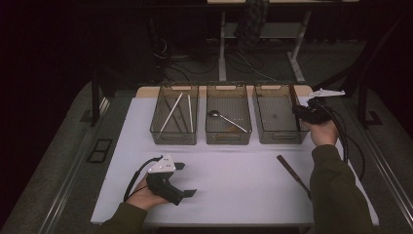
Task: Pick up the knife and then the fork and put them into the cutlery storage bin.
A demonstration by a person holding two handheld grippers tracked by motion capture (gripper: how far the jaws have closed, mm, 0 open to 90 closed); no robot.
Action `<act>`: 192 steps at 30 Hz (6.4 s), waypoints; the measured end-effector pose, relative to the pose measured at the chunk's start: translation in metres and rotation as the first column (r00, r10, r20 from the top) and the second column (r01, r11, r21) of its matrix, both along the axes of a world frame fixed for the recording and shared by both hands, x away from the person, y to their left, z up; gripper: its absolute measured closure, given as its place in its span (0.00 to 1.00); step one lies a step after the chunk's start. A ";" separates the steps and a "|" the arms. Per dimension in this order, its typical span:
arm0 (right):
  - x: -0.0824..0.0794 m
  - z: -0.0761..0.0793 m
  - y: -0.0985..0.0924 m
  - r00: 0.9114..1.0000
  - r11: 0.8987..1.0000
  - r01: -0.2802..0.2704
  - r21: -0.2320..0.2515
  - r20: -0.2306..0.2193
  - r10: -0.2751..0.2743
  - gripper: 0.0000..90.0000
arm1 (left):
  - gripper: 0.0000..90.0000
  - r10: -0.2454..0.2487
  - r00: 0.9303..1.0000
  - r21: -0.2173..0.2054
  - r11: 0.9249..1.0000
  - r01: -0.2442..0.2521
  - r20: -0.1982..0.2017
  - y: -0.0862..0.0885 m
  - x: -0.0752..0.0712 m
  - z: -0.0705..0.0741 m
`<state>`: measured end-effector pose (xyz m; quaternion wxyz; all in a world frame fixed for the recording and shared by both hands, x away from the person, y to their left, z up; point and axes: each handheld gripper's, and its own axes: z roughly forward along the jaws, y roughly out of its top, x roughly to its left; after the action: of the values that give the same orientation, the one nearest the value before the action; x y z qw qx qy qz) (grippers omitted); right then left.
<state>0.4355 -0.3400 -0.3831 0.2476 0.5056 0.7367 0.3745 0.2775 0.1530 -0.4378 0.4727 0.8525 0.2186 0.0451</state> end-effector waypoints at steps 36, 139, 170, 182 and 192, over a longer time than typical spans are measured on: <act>-0.043 0.016 -0.004 0.995 0.983 -0.096 0.158 0.020 0.094 0.45 | 0.00 -0.001 1.000 0.002 1.000 0.001 0.001 -0.001 -0.001 0.000; -0.112 -0.036 0.050 0.742 0.895 -0.381 -0.232 -0.654 0.147 0.85 | 0.00 -0.002 1.000 0.018 1.000 0.002 0.005 -0.003 -0.001 0.000; -0.126 -0.004 0.005 0.928 0.968 -0.235 0.084 -0.275 0.249 0.85 | 0.00 -0.004 1.000 0.020 1.000 0.004 0.006 -0.003 -0.001 0.000; -0.131 0.010 -0.011 0.955 0.966 -0.206 0.154 -0.185 0.233 0.85 | 0.00 -0.001 1.000 0.020 1.000 0.001 0.004 -0.003 -0.001 0.000; -0.113 0.029 -0.014 0.973 0.970 -0.180 0.163 -0.118 0.200 0.85 | 0.00 0.002 1.000 0.020 1.000 -0.002 0.001 -0.003 -0.001 -0.001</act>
<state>0.3225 -0.3538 -0.3544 0.1214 0.4741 0.7661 0.4166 0.2769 0.1500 -0.4390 0.4642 0.8569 0.2189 0.0481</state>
